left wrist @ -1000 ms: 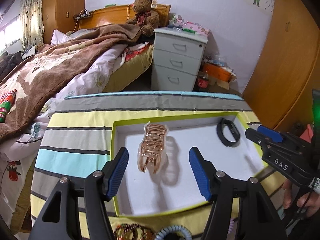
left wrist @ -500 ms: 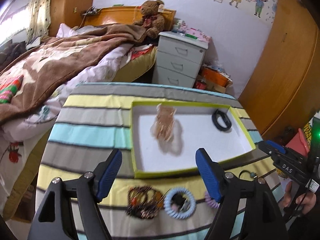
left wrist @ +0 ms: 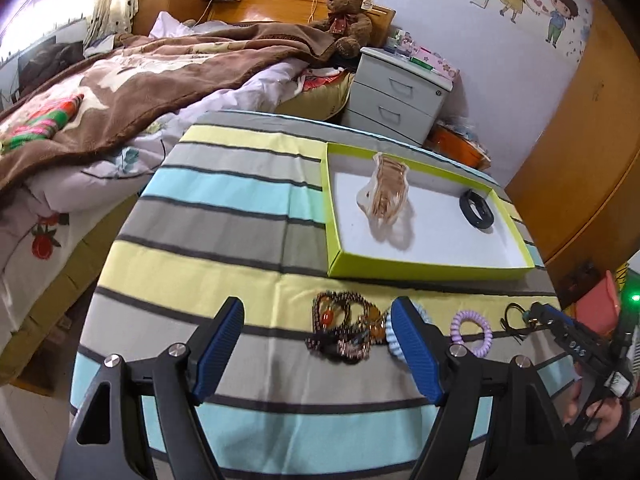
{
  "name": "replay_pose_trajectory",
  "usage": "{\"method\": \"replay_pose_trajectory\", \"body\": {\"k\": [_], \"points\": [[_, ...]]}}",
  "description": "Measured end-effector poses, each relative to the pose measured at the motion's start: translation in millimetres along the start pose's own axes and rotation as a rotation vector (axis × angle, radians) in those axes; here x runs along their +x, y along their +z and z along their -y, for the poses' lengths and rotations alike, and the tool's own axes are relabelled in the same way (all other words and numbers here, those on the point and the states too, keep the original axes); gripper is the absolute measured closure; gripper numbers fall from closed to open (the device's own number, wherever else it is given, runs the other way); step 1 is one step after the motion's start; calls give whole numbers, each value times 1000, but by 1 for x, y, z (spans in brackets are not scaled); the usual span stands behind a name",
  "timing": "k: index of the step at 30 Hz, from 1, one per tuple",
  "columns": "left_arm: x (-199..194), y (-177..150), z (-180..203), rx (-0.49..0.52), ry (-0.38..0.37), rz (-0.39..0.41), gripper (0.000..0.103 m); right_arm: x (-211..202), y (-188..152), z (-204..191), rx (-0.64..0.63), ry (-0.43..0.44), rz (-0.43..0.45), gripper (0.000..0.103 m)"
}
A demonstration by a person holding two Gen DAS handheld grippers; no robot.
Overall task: Organize jewelry
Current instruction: 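Grasp black bead cord with right tool while left tool grasps blue coil tie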
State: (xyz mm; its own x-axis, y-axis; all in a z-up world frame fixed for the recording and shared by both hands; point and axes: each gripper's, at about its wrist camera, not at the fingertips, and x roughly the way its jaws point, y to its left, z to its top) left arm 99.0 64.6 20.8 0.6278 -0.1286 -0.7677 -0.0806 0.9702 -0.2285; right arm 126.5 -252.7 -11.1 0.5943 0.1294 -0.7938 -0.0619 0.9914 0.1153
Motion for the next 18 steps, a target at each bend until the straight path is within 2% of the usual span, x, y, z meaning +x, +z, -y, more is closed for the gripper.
{"method": "replay_pose_trajectory", "body": {"k": [6,12,16,18], "points": [[-4,-9,-7,8,1,-8,25,6,-6,-7,-27,-37,-26,63],[-4,-16,-13,-2,0,-28,25,5,-11,-10,-45,-65,-15,63],[-4,-18,-16,-24,-10,-39,26,2,-14,-11,-65,-93,-1,79],[-4,-19,-14,-18,-18,-38,26,2,-15,-9,-66,-90,2,83]]}}
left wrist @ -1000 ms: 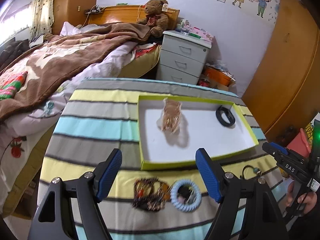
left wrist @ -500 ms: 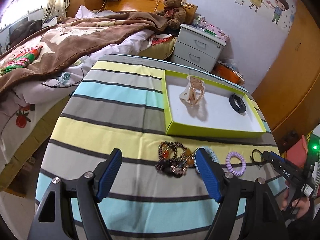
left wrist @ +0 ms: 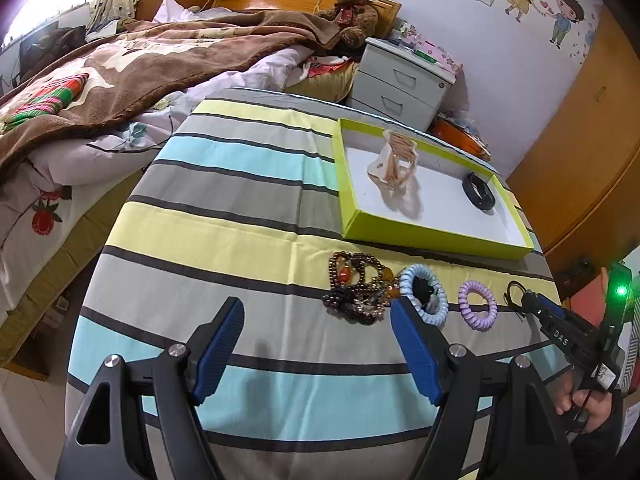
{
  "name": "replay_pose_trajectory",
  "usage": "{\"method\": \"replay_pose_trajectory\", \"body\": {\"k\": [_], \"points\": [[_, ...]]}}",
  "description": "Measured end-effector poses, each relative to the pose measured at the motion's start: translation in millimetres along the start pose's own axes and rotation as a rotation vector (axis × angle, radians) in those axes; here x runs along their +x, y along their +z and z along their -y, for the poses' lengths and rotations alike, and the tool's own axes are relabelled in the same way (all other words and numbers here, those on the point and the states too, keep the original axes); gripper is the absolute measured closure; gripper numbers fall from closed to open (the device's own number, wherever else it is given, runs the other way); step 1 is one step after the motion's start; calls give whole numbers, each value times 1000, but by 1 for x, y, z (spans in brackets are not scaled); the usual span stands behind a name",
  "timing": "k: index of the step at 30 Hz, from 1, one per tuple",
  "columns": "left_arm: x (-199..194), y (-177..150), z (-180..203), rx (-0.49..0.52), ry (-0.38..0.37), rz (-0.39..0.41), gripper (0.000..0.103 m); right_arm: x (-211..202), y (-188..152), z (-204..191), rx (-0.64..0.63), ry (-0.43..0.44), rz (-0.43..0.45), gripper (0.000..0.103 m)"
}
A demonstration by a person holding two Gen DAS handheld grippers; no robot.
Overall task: Organize jewelry
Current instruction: 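Grasp black bead cord with right tool while left tool grasps blue coil tie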
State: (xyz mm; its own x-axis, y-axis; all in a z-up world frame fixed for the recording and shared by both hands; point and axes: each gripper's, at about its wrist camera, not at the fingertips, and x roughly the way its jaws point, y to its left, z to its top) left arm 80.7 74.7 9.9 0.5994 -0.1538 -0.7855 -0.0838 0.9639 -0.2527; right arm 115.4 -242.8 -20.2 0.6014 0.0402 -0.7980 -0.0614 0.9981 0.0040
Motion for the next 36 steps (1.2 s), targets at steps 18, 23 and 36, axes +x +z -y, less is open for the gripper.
{"method": "replay_pose_trajectory", "body": {"k": [18,23,36], "points": [[19,0,50,100,-49,-27,31,-19,-3,15,70,64,63,86],[28,6,61,135,-41,-29,39,-21,-3,13,68,79,71,86],[46,10,77,200,-83,-66,70,-17,-1,12,70,90,66,86]]}}
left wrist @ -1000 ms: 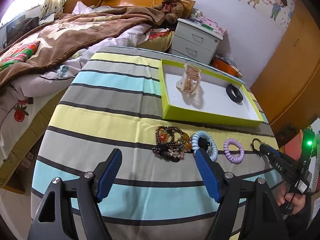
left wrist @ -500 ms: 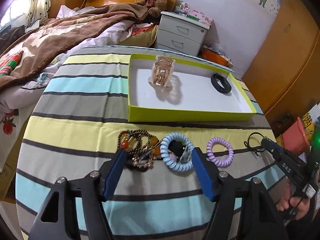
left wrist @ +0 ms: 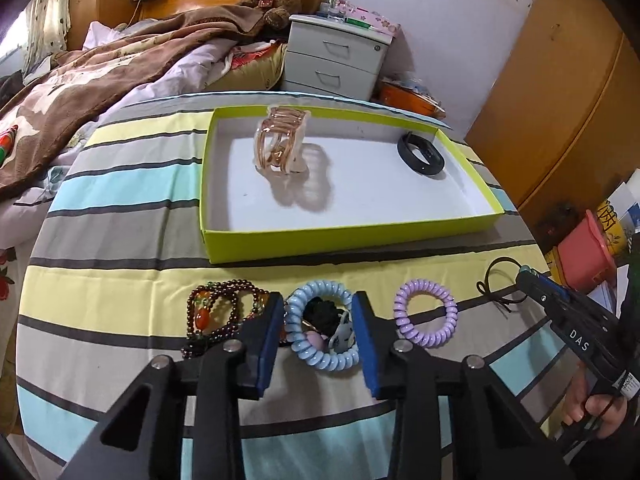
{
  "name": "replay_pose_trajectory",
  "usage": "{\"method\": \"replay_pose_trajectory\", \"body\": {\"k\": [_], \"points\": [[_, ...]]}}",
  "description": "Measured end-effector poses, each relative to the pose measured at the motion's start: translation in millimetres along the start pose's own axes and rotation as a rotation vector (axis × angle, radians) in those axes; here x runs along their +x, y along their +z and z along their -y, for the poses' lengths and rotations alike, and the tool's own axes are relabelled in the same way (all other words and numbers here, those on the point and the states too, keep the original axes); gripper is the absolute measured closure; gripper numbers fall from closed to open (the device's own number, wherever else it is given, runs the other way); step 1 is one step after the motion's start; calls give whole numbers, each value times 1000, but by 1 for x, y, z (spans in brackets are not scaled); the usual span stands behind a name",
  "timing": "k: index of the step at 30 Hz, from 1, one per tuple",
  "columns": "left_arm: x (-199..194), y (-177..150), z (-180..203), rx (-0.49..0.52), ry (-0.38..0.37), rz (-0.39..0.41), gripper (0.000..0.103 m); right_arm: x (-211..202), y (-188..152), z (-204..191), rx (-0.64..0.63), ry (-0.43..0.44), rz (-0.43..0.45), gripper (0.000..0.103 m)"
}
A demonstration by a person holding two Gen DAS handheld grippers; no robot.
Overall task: Organize jewelry
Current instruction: 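Grasp black bead cord with right tool while left tool grasps blue coil tie, then carry black cord with right tool while left tool carries blue coil to box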
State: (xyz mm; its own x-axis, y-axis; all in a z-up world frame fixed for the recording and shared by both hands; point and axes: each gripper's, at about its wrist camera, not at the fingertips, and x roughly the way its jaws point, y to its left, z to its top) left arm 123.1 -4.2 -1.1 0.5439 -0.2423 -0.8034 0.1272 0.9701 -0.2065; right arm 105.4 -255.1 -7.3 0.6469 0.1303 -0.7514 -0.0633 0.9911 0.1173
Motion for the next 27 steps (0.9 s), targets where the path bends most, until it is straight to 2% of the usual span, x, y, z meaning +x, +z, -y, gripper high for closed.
{"method": "replay_pose_trajectory", "body": {"k": [3,13,15,17,21,27], "points": [[3,-1,1,6,5,-12,73,1,0,0,-2,1,-2,86],[8,5,8,50,61,-30,73,1,-1,-2,-2,4,5,86],[8,6,10,63,71,-33,77,0,-1,-2,-1,4,6,86],[8,5,14,80,65,-37,86,0,-1,-2,1,6,7,86],[5,2,24,128,108,-27,91,-3,-1,-1,3,7,13,86],[-2,2,21,100,74,-12,92,-6,0,0,4,7,20,86]]}}
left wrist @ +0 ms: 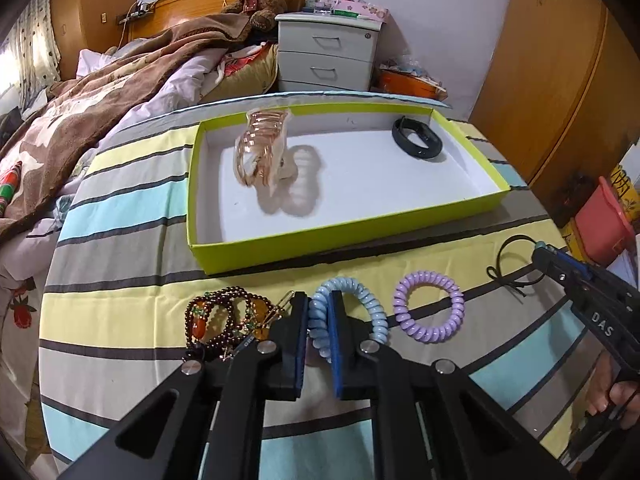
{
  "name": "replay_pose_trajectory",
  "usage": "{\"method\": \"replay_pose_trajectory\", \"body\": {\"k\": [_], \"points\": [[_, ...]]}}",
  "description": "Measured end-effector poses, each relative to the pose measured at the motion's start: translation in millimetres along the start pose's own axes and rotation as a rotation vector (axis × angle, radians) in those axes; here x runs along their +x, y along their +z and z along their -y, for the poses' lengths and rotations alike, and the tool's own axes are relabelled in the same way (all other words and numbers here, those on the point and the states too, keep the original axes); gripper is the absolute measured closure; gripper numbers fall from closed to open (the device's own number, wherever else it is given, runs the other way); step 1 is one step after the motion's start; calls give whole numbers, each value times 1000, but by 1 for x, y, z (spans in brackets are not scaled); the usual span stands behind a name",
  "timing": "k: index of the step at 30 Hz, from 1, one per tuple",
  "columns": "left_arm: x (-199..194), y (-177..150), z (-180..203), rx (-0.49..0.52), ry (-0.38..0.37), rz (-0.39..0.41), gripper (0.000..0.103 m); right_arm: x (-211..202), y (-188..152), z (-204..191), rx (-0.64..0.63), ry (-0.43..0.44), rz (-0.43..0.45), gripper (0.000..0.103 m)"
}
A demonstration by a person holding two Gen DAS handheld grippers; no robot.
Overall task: Organize jewelry
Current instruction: 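Carry black cord with right tool while left tool carries blue coil to box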
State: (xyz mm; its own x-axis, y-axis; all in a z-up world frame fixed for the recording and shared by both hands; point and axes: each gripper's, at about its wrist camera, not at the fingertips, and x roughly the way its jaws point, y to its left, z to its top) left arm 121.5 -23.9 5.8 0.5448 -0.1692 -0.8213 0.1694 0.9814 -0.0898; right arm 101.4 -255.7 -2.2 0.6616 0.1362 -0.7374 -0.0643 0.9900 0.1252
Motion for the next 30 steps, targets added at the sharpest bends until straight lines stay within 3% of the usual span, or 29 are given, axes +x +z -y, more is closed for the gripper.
{"method": "replay_pose_trajectory", "body": {"k": [18,30], "points": [[-35,7,-11,-45,-51,101,93,-29,18,-7,-11,-5,79,86],[-46,32,-27,-91,-49,151,93,-27,62,-30,-50,43,125,86]]}}
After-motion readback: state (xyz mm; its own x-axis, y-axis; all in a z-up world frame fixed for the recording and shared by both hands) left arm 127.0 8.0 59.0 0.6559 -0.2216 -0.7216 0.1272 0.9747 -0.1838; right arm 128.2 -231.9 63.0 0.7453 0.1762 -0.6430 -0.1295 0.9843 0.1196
